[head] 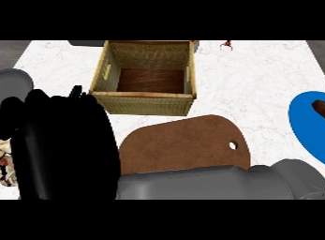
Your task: Pick the cupcake from the cutting board and place it in the basket
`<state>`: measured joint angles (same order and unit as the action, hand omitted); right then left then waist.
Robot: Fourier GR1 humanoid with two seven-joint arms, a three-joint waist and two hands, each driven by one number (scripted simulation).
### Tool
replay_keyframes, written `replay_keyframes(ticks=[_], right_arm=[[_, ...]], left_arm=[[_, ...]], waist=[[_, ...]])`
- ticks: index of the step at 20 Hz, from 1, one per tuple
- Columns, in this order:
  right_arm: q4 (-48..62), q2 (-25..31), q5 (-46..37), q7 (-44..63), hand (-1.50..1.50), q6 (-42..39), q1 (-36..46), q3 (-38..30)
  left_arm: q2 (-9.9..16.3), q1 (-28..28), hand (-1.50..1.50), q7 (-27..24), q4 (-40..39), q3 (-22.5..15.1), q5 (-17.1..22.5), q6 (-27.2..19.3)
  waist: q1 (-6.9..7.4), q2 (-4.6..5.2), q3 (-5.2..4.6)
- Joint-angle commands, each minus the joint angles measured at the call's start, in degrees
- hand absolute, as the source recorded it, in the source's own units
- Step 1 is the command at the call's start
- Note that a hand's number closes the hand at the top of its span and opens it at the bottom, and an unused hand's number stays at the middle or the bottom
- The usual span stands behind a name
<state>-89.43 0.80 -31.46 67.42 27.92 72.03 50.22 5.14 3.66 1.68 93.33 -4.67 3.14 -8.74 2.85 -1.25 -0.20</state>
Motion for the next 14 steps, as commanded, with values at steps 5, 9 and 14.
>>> replay_keyframes(ticks=[5, 9, 14], right_arm=[[6.1, -0.8, -1.2, 17.7, 1.5, -5.1, 7.3, -2.3], [6.7, -0.8, -2.7, 16.7, 1.5, -6.0, 6.3, -2.9], [8.2, -0.8, -3.9, 12.6, 1.5, -5.8, 3.4, -7.6]], left_arm=[[-0.2, -1.6, 0.0, -0.9, 1.1, 0.6, -0.8, -1.4], [1.4, -2.0, 0.0, -0.8, 0.8, 2.9, 2.3, 1.4], [0.3, -2.1, 0.0, -1.5, 0.9, 2.1, 0.1, -0.8]], waist=[[-2.1, 0.23, 0.04], [-2.57, 0.64, 0.11], [-3.1, 0.85, 0.18]])
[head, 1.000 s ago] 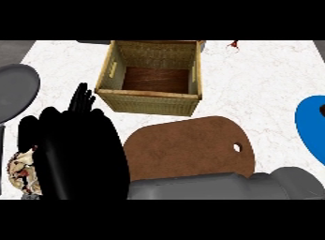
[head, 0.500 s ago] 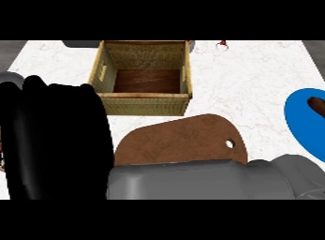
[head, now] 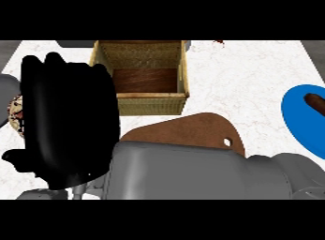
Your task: Pick the cupcake from the cutting board and place it in the basket
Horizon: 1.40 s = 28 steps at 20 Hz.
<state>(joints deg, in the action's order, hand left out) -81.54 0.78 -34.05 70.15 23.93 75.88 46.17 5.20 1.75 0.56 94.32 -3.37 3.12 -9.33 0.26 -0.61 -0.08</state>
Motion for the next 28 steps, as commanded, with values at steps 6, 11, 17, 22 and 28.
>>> replay_keyframes(ticks=[6, 11, 17, 22, 28], right_arm=[[0.6, 1.6, -1.6, 5.0, 1.5, -4.7, -4.6, -6.5], [4.2, 0.3, -4.1, 1.2, 1.5, -6.0, -9.1, -5.9], [7.9, 0.1, -5.1, -7.0, 1.5, -7.2, -14.6, -7.5], [9.9, -0.7, -5.6, -12.6, 1.5, -3.4, -19.6, -9.7], [10.4, -0.8, -6.8, -16.6, 1.5, -3.3, -22.7, -12.4]], left_arm=[[-0.3, -0.5, 0.0, 1.4, 2.0, -0.5, -0.5, -0.4], [1.1, -1.0, 0.0, 1.1, 2.4, 1.3, 1.4, 1.6], [1.1, -1.2, 0.0, 0.6, 2.5, 1.5, 0.6, 1.7], [-0.5, -1.2, 0.0, 0.6, 2.9, 1.0, 0.1, 0.7], [-1.1, 0.2, 0.0, 0.0, -0.2, 0.7, -1.1, 0.9]], waist=[[-0.81, 0.25, 0.11], [-0.32, 0.43, 0.06], [-0.05, 0.52, 0.07], [0.13, 0.64, 0.07], [0.04, 0.62, 0.07]])
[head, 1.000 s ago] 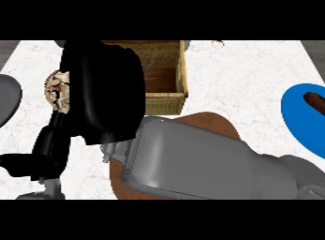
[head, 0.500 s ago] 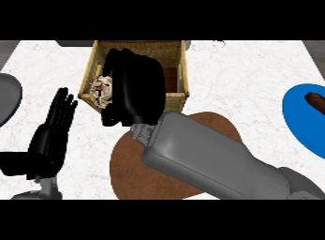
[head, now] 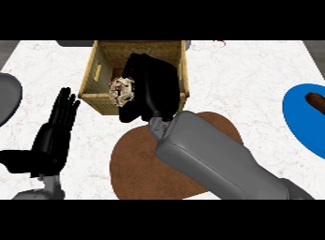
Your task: Pick the cupcake from the cutting board and place it in the basket
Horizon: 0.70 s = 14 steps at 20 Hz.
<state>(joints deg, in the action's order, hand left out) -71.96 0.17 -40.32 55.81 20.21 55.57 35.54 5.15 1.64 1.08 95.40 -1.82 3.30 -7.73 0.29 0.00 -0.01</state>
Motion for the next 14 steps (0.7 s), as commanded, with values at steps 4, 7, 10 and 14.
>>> replay_keyframes(ticks=[4, 7, 10, 14], right_arm=[[4.2, -0.2, -0.5, -3.4, 1.5, 2.6, -3.3, -2.6], [6.4, -0.2, -1.1, -4.7, 1.5, 3.9, -4.3, -7.1], [6.2, -0.2, 1.7, -4.1, -1.5, 1.1, -3.0, -5.3], [6.3, -0.2, 2.1, -10.4, -1.5, 3.1, -5.2, -7.0]], left_arm=[[-1.6, 2.6, 0.0, -0.1, -1.4, -0.7, -2.5, -1.9], [-0.7, 1.9, 0.0, 0.3, -1.1, 0.4, -1.2, -0.6], [-1.1, 0.1, 0.0, 3.7, 3.4, -1.3, -1.8, -0.7], [-1.5, 0.9, 0.0, 2.4, 1.5, -0.4, -1.7, -0.6]], waist=[[0.02, 0.06, 0.0], [-0.02, 0.08, 0.0], [0.33, 0.02, 0.01], [0.18, 0.04, 0.01]])
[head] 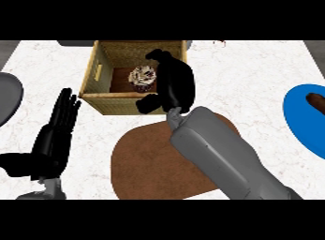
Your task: Pick the cupcake from the cutting board and place it in the basket
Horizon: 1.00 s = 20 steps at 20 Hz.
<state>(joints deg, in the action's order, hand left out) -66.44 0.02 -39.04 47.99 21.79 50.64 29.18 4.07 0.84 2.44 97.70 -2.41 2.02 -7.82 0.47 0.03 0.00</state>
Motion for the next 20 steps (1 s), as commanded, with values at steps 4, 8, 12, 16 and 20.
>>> replay_keyframes(ticks=[4, 8, 12, 16, 20], right_arm=[[4.6, 0.0, 3.6, -8.1, -1.5, 8.1, 0.2, -1.4], [1.3, 0.4, 1.4, -10.8, -1.5, 10.7, -0.4, -4.2], [-2.6, 0.0, -4.9, -3.9, -1.5, 15.8, 0.7, -2.8], [-12.8, 3.8, -8.6, 2.7, -1.5, 6.5, 0.8, -7.1], [-18.3, 7.5, -9.5, 2.7, -1.5, 5.8, -4.0, -10.6]], left_arm=[[0.3, 1.8, 0.0, 0.8, -1.4, 0.9, -0.7, 0.0], [-0.4, 1.8, 0.0, -0.1, -1.3, 0.5, -0.9, -0.2], [0.6, 0.1, 0.0, -1.1, -1.9, 1.5, 0.8, 2.0], [0.7, 1.9, 0.0, 1.0, -1.2, 2.2, 0.4, 1.0], [-1.9, 1.0, 0.0, -4.6, -6.1, 1.0, -1.0, 0.0]], waist=[[0.2, 0.1, 0.01], [-0.12, 0.03, 0.01], [-0.16, -0.1, -0.01], [-0.82, -0.27, 0.0], [-1.09, -0.17, -0.01]])
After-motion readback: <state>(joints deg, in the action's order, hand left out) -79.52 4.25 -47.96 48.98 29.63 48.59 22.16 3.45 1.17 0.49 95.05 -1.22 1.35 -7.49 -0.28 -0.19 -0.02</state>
